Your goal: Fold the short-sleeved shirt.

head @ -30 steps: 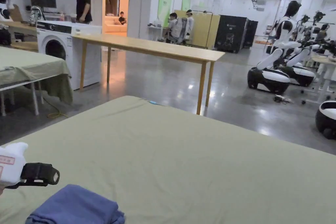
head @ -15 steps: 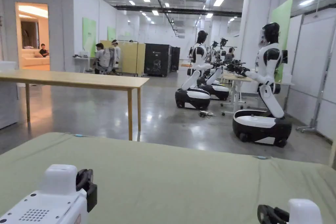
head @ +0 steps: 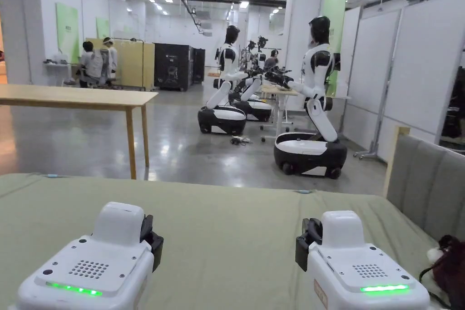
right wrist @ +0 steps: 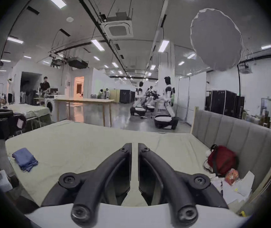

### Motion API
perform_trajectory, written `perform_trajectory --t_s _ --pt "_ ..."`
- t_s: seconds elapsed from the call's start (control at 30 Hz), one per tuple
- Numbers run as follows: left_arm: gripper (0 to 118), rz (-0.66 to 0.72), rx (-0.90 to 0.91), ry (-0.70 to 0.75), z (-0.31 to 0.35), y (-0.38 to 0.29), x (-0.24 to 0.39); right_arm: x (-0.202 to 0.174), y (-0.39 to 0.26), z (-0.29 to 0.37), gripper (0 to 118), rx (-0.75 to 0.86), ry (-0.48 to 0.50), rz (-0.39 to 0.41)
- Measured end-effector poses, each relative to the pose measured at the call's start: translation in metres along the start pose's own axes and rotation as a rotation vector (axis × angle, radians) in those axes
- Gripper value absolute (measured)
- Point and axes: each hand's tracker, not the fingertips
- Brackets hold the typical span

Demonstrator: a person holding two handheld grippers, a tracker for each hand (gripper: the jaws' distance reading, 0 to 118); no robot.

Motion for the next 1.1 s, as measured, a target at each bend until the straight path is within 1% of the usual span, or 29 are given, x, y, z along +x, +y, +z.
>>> perform_trajectory --t_s 0.13,0.2,0.27,0.33,0.4,0.47,0.5,0.53,0.57,0.6,0.67,0.7,0.73,0.8,0.83,0.9,0.93,0.97,1.03,1.1 --pt "6 0.014 -0.016 0.007 -0.002 -0.001 -0.003 0.003 -0.002 -0.001 13 -0.002 0.002 -0.033" --pt "8 0.021 -0.022 0.009 -0.004 -0.002 -0.004 0.003 -0.003 -0.003 13 -0.004 0.005 -0.046" --pt "14 0.017 -0.022 0.015 -0.006 -0.003 -0.004 0.0 -0.005 -0.003 13 -0.013 0.014 -0.045" --pt "27 0.012 -0.026 0.017 -0.007 -0.003 -0.005 -0.004 -0.006 -0.005 13 -0.012 0.008 -0.022" --pt "30 0.01 -0.029 0.016 -0.008 -0.005 -0.005 -0.006 -0.005 -0.006 15 -0.013 0.014 -0.019" --pt "31 0.015 -0.036 0.012 -0.01 -0.007 -0.005 -0.008 -0.005 -0.007 17 -0.01 0.019 -0.023" --pt "31 0.016 -0.039 0.013 -0.011 -0.007 -0.006 -0.009 -0.005 -0.007 20 -0.008 0.021 -0.024" --pt "32 0.017 -0.042 0.012 -0.012 -0.008 -0.006 -0.01 -0.004 -0.007 27 -0.01 0.026 -0.025" --pt "34 0.017 -0.045 0.012 -0.013 -0.008 -0.006 -0.011 -0.004 -0.008 29 -0.012 0.03 -0.022" --pt "38 0.01 -0.046 0.013 -0.014 -0.008 -0.006 -0.013 -0.003 -0.008 31 -0.012 0.029 -0.016" --pt "60 0.006 -0.049 0.015 -0.015 -0.008 -0.005 -0.015 -0.003 -0.008 37 -0.006 0.023 -0.004" --pt "67 0.002 -0.046 0.013 -0.016 -0.008 -0.005 -0.015 -0.002 -0.008 42 -0.003 0.024 -0.003" --pt "70 0.002 -0.043 0.012 -0.016 -0.007 -0.005 -0.015 -0.001 -0.008 47 0.001 0.025 -0.002" --pt "77 0.003 -0.038 0.015 -0.016 -0.006 -0.005 -0.016 0.0 -0.007 54 0.009 0.03 -0.004" --pt "84 0.002 -0.034 0.015 -0.016 -0.005 -0.004 -0.016 0.0 -0.006 57 0.013 0.029 -0.006" --pt "107 0.001 -0.024 0.014 -0.015 -0.004 -0.004 -0.017 0.001 -0.005 67 0.025 0.025 -0.009" --pt "118 0.004 -0.021 0.012 -0.015 -0.003 -0.004 -0.018 0.001 -0.005 75 0.029 0.023 -0.01" --pt "118 0.008 -0.012 0.01 -0.013 -0.003 -0.004 -0.019 0.001 -0.003 78 0.032 0.017 -0.014" --pt "118 0.008 0.009 0.013 -0.009 -0.003 -0.004 -0.019 0.003 -0.003 78 0.035 0.01 -0.027" --pt "118 0.001 0.009 0.024 -0.009 -0.002 -0.005 -0.02 0.006 -0.003 78 0.031 -0.009 -0.059"
